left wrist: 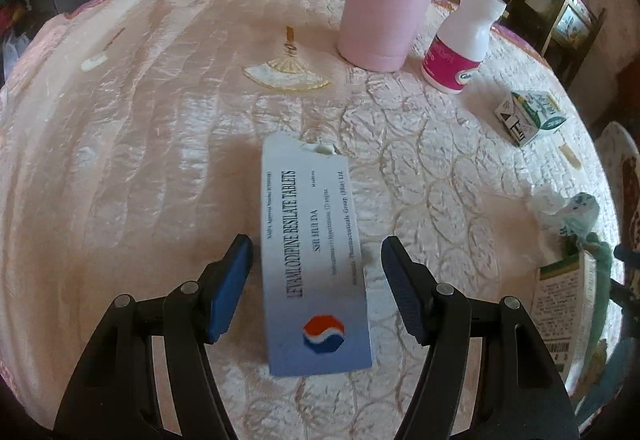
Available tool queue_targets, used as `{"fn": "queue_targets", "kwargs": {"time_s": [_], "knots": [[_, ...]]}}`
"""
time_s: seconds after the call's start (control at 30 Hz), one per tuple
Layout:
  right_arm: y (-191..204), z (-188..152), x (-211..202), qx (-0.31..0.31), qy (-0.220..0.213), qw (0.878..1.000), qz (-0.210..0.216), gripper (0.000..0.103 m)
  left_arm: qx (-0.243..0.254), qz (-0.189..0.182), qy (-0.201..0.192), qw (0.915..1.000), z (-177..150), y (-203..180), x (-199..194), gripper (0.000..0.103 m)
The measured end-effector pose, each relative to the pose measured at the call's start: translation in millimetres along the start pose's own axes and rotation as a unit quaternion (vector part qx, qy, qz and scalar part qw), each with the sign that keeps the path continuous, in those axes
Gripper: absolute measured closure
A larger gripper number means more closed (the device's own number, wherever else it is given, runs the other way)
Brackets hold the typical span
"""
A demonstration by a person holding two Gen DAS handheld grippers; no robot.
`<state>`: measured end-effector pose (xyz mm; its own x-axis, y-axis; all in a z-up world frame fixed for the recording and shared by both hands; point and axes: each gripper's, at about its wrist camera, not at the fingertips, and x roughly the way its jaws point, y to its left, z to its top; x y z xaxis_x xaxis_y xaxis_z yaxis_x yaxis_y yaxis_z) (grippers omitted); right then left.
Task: Collect trash
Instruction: 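Lift medicine box with left gripper while right gripper grasps white-green tissue packet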
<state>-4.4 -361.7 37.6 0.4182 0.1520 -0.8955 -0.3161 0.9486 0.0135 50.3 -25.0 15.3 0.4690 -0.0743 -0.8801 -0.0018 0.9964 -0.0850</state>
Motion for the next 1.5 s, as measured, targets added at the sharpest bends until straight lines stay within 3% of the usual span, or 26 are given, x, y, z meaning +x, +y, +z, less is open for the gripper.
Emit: {"fn": "queue_targets", "kwargs": {"time_s": [0.13, 0.2, 0.27, 0.33, 0.4, 0.47, 0.7, 0.73, 0.77, 0.8, 0.83, 0.93, 1.13, 1.5], "knots": [[-4, 4, 19, -0.006, 0.016, 0.999, 0.034, 0.021, 0.028, 0.028, 0.002, 0.9992, 1, -11, 5, 0.037], [-6, 4, 23, 0.004, 0.016, 0.999, 0.039, 0.022, 0.029, 0.024, 0.004, 0.9993, 1, -12, 5, 0.037], [-5, 2, 23, 0.009, 0.010, 0.999, 0.046, 0.035, 0.032, 0.020, 0.008, 0.9993, 0, -11, 4, 0.037], [-4, -1, 18, 0.008, 0.006, 0.999, 0.045, 0.035, 0.033, 0.016, 0.012, 0.9993, -1, -10, 3, 0.037], [-3, -3, 12, 0.001, -0.001, 1.000, 0.028, 0.035, 0.033, 0.011, 0.016, 0.9993, -2, -10, 2, 0.037], [-2, -6, 3, -0.007, -0.005, 1.000, 0.012, 0.021, 0.038, 0.013, 0.016, 0.9991, -3, -10, 2, 0.037], [-4, -1, 0, -0.017, -0.005, 1.000, -0.001, 0.020, 0.045, 0.013, 0.010, 0.9989, -7, -14, 1, 0.037], [-3, -3, 3, -0.017, 0.000, 1.000, -0.001, 0.022, 0.049, 0.012, 0.009, 0.9987, -8, -15, 1, 0.038], [-2, -5, 6, -0.014, 0.002, 1.000, 0.001, 0.036, 0.052, 0.009, 0.009, 0.9986, -9, -16, 0, 0.039], [-1, -5, 8, -0.007, 0.000, 1.000, 0.002, 0.047, 0.055, 0.005, 0.006, 0.9984, -11, -16, -2, 0.051], [-3, -8, 5, 0.003, -0.004, 1.000, 0.005, 0.058, 0.057, 0.003, 0.003, 0.9984, -12, -16, -4, 0.054], [-9, -17, -10, 0.036, -0.023, 0.999, 0.025, 0.060, 0.037, -0.023, -0.004, 0.9990, -16, -9, -13, 0.055], [-13, -31, -47, 0.071, -0.055, 0.996, 0.022, 0.062, 0.036, -0.048, -0.035, 0.9976, -27, -11, -49, 0.055], [1, -63, -96, 0.105, -0.089, 0.990, 0.010, 0.062, 0.072, -0.057, -0.065, 0.9936, -59, -46, -105, 0.055]]}}
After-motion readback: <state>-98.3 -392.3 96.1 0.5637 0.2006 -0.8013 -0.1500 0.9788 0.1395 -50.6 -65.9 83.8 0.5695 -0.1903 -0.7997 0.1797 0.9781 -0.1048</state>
